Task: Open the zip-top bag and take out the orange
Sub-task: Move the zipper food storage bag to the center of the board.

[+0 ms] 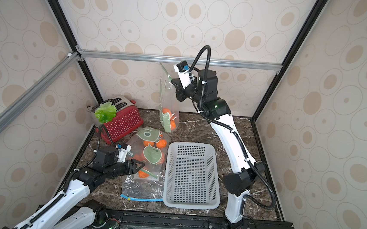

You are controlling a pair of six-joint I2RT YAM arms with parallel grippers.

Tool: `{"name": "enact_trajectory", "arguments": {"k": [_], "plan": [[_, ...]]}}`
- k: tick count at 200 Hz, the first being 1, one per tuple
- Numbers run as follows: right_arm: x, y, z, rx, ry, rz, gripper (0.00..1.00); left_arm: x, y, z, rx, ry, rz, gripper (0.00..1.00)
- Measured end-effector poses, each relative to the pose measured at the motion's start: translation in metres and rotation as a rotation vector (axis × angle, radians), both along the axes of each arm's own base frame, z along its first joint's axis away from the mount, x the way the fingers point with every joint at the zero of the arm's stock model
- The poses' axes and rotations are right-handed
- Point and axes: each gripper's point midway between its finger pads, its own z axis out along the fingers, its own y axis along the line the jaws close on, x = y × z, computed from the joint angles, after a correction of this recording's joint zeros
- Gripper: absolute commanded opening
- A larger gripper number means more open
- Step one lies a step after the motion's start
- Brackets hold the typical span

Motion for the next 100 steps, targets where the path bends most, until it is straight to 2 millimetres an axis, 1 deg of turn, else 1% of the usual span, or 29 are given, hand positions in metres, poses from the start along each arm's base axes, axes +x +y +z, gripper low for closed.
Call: {"name": "enact_trajectory", "arguments": {"k": [16,35,63,100], "plan": [[-0.013,-0.004,0.026,0.043,-0.033,0.018,0.0,-0.004,-0.002,-0.024,0.014,0.054,0.001,0.6],[-0.03,-0.008,0.041,0.078,-0.033,0.046,0.0,-0.004,-0.006,-0.042,0.025,0.097,-0.007,0.59],[-0.054,-0.014,0.048,0.106,-0.002,0.091,0.0,0.002,-0.01,-0.06,0.042,0.131,-0.008,0.6],[-0.082,-0.021,0.043,0.11,0.041,0.14,0.0,0.015,-0.01,-0.077,0.069,0.141,0.017,0.63]]}}
